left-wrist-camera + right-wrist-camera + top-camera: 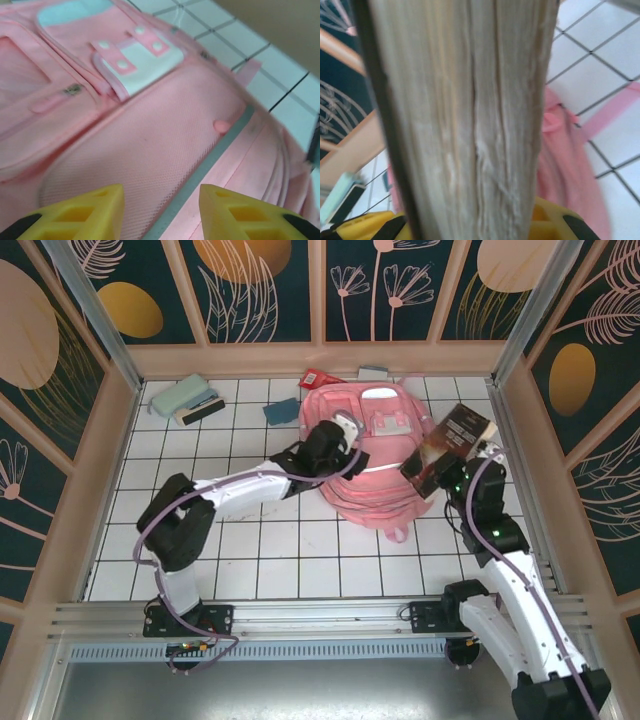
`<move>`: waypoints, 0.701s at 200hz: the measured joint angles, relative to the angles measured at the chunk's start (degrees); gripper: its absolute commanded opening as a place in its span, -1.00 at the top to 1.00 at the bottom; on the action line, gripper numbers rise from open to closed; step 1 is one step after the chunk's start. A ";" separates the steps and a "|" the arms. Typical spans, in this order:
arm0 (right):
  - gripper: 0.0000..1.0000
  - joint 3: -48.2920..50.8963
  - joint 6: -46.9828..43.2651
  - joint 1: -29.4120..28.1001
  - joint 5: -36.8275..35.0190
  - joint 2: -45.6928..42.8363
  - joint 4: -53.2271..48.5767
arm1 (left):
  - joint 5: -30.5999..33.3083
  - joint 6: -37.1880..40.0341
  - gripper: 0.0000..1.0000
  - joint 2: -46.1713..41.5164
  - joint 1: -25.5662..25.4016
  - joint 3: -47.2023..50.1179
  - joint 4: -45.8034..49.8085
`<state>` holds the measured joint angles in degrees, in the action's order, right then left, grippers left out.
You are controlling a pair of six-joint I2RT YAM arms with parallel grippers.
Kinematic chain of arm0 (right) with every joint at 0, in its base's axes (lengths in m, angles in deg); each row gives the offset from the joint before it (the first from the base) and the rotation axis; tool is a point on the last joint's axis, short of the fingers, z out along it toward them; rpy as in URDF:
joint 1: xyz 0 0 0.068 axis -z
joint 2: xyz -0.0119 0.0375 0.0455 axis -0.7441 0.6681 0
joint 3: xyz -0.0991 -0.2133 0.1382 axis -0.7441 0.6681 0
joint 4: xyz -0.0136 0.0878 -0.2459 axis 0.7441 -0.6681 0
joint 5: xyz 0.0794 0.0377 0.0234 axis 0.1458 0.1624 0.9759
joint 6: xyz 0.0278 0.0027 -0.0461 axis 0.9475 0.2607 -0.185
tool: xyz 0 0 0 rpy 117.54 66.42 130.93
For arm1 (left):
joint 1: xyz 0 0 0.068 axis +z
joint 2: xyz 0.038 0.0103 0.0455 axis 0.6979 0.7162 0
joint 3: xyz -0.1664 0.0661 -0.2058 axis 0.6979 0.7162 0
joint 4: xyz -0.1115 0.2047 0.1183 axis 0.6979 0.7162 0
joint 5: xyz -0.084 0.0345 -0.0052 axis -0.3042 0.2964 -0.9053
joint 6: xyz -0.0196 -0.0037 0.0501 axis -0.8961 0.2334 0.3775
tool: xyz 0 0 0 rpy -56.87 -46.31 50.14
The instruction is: Pack the student bag
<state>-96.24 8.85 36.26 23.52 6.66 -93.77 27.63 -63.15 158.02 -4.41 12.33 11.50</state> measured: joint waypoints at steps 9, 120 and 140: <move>1.00 0.17 0.00 1.51 -0.35 -1.36 -2.01 | 1.38 1.88 0.09 1.51 -1.49 -1.33 1.33; 1.00 2.32 0.00 10.34 4.57 -6.49 -8.11 | 15.08 19.50 -0.02 15.65 -11.80 -14.71 10.78; 1.00 2.56 0.00 10.51 5.64 -6.49 -7.96 | 18.05 21.18 0.16 17.68 -12.26 -16.35 11.45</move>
<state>-93.69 8.85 46.78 29.16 0.17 -101.73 45.68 -41.98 175.70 -16.67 -4.02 22.96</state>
